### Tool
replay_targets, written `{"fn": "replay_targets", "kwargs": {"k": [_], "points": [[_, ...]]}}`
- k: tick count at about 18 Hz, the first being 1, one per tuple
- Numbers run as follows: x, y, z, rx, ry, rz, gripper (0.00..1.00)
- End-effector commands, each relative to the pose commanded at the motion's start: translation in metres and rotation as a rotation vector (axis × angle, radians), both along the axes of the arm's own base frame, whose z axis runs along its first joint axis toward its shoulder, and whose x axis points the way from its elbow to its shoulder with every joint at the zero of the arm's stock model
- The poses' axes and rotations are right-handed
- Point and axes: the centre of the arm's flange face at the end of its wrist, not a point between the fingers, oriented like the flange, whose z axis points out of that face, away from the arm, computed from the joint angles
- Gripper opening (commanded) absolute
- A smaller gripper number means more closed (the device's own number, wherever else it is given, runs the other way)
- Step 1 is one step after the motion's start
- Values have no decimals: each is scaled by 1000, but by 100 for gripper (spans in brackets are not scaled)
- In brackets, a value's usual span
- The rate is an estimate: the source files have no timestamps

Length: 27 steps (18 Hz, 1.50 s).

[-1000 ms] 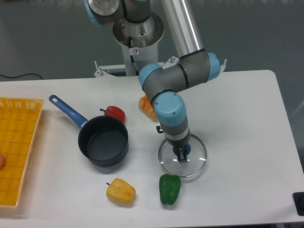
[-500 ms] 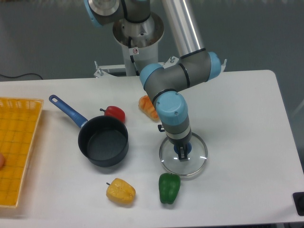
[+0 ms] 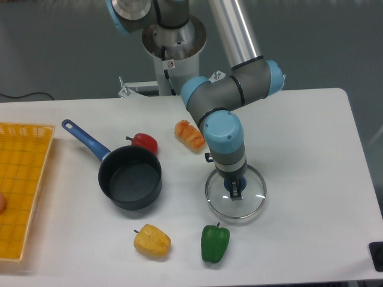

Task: Place the lid on the table
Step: 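Lower the glass lid flat onto the table beside the green pepper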

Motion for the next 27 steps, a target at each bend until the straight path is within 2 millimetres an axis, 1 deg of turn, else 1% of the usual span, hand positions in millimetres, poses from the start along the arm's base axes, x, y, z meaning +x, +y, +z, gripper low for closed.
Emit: {"fn": "replay_targets", "kwargs": {"k": [14,21,27], "points": [[1,3,-9,-9,-7,3,56],[7,7,-16,-18,-15,-6,56],[6,7,-16,-20,-14,-6,56]]}}
